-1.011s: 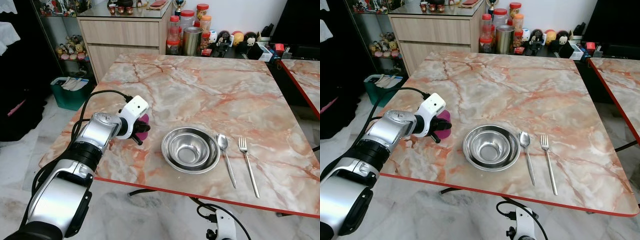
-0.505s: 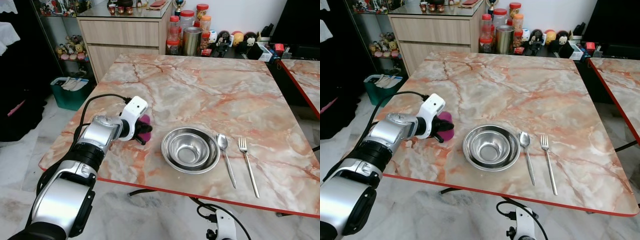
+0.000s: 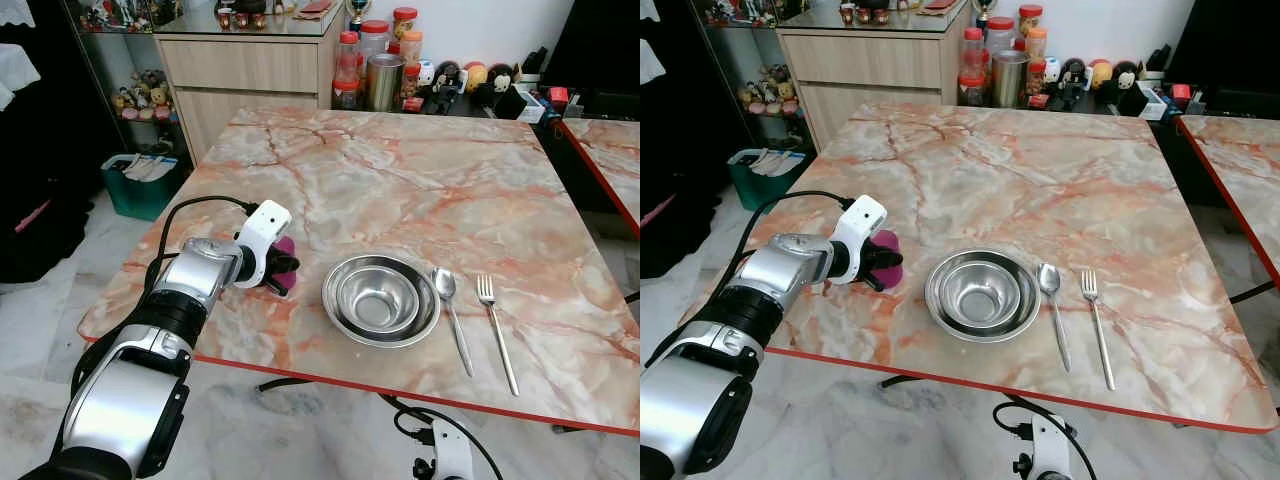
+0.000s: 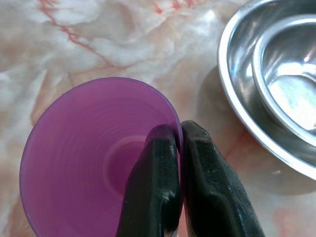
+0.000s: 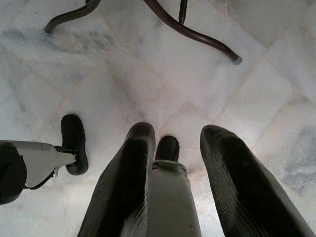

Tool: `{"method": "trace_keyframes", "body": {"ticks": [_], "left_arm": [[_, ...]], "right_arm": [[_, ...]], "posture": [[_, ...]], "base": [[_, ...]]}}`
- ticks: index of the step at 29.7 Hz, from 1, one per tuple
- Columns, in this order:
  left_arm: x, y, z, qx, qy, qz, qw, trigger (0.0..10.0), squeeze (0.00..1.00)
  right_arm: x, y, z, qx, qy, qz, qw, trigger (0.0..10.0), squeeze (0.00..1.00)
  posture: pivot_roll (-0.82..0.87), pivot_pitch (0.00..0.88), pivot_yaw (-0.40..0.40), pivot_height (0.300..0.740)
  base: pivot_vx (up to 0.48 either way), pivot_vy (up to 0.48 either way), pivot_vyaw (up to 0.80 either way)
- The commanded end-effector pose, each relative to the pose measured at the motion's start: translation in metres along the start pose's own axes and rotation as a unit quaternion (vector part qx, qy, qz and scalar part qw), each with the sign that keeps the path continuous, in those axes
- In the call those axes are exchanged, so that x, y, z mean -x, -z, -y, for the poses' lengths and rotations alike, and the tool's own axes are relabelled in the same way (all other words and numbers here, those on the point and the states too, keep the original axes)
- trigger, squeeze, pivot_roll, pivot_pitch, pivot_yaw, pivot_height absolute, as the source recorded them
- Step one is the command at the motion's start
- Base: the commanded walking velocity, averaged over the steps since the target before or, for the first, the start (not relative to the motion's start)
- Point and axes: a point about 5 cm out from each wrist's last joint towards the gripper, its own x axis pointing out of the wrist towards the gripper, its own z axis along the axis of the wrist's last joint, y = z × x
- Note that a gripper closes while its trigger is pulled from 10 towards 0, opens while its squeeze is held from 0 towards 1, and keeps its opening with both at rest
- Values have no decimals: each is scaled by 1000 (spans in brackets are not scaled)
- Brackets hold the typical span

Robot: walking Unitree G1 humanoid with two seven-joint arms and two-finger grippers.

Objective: Setting the table

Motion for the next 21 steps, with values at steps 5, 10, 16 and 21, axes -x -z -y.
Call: {"method": "trace_keyframes", "body": {"ticks": [5, 10, 16, 21], "left_arm": [[2, 4, -2, -7, -2, -9, 1000, 10000, 522], [2, 4, -1, -12, 4, -10, 1000, 10000, 663], [2, 3, -1, -21, 5, -7, 1000, 10000, 984], [2, 0, -1, -21, 3, -1, 1000, 10000, 976]], "right_arm": [[0, -1, 1, -3, 1, 3, 1000, 10000, 0], [0, -1, 0, -3, 1, 3, 1000, 10000, 0], [0, -1, 0, -3, 1, 3, 1000, 10000, 0], [0, -1, 0, -2, 1, 3, 1000, 10000, 0]], "posture": [[77, 0, 22, 740], [78, 0, 22, 740], [79, 0, 22, 740], [79, 0, 21, 740]], "base": [[0, 0, 0], [0, 0, 0], [0, 0, 0], [0, 0, 0]]}}
